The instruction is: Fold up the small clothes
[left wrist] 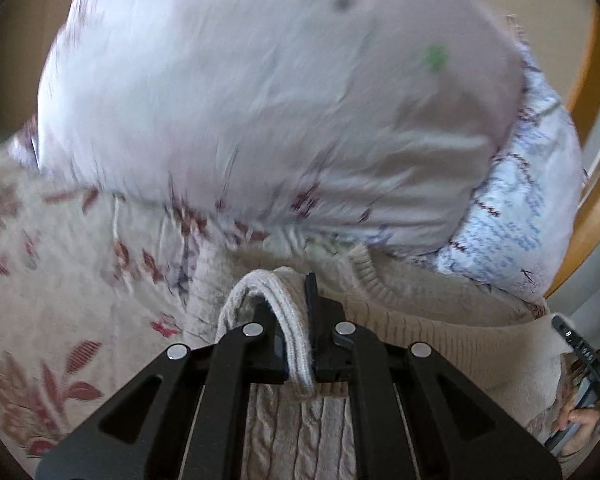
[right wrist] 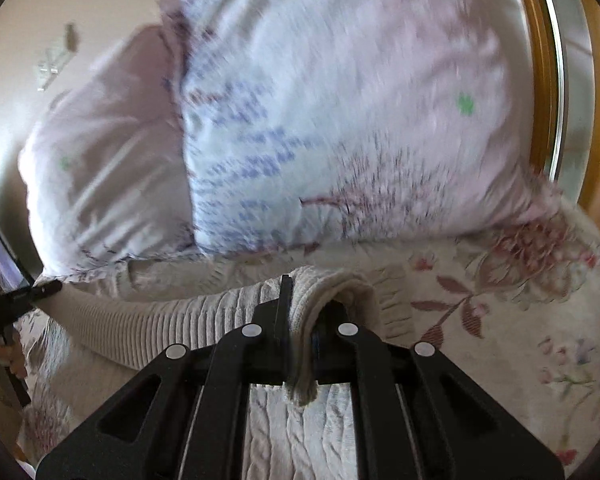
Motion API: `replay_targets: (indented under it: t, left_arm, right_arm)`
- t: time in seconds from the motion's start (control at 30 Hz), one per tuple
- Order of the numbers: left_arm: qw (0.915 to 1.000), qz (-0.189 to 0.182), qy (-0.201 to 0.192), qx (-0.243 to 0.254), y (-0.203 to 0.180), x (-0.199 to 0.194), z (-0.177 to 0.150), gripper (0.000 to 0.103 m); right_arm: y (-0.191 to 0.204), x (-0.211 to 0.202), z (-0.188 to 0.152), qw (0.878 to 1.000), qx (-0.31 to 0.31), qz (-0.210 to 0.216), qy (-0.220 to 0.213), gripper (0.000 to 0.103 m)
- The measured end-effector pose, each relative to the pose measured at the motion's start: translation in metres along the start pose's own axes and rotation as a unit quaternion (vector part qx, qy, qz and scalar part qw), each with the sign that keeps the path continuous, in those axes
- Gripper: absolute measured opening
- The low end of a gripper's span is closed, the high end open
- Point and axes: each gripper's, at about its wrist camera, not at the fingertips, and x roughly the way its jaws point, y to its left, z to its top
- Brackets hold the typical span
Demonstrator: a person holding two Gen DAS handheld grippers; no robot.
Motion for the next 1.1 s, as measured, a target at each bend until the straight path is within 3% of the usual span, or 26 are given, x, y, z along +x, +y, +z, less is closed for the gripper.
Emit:
replay_targets:
  t: [0.17,0.2,0.27,0.33,0.4,0.53,0.57,0.63,0.73,0.9,0.97,1.03,1.1]
  left_arm:
    - [0.9973,-0.039,0.035,-0.052,0.016,0.025,-0.002,0.008]
    - [0.9961,-0.05,0.036,-0.063,0.019,0.026,-0.001,0.009]
    - [0.9907,-0.085,0.04,-0.099,0.026,0.029,0.004,0.022]
    - [0.9847,-0.11,0.029,-0.131,0.034,0.026,0.009,0.043]
    - [0.9826,-0.117,0.009,-0.144,0.04,0.017,0.013,0.053]
    - [0.9863,-0.11,-0.009,-0.123,0.044,-0.007,0.014,0.054]
    - [0.9879,-0.106,-0.008,-0.113,0.044,-0.012,0.012,0.053]
    - [0.9927,-0.086,-0.001,-0.085,0.043,-0.021,0.005,0.049]
    - [0.998,-0.052,0.016,-0.032,0.039,-0.031,-0.009,0.04]
    - [0.9985,-0.025,0.043,0.021,0.031,-0.036,-0.034,0.035]
    - [0.9982,-0.015,0.048,0.033,0.028,-0.033,-0.039,0.034]
    - [0.9979,-0.006,0.052,0.04,0.026,-0.031,-0.043,0.026]
    - [0.9977,-0.008,0.057,0.036,0.029,-0.031,-0.047,0.018]
  right_arm:
    - [-0.019,0.044,0.001,0.994,0.077,0.003,0.072,0.013]
    - [-0.023,0.049,0.003,0.992,0.098,0.011,0.078,0.018]
    - [-0.026,0.051,0.007,0.988,0.129,0.036,0.075,0.037]
    - [-0.025,0.046,0.012,0.988,0.135,0.045,0.057,0.063]
    - [-0.02,0.037,0.016,0.991,0.122,0.042,0.031,0.071]
    - [-0.021,0.01,0.015,0.994,0.103,0.039,0.002,0.069]
    - [-0.024,0.005,0.012,0.995,0.099,0.031,0.004,0.066]
    - [-0.028,-0.004,0.005,0.996,0.091,0.021,0.012,0.047]
    - [-0.039,-0.011,-0.009,0.996,0.083,0.012,0.036,0.04]
    - [-0.041,-0.011,-0.033,0.995,0.065,-0.011,0.07,0.036]
    - [-0.04,-0.011,-0.04,0.995,0.059,-0.014,0.078,0.029]
    - [-0.037,-0.011,-0.045,0.995,0.048,-0.017,0.082,0.017]
    - [-0.035,-0.015,-0.047,0.996,0.04,-0.016,0.079,0.012]
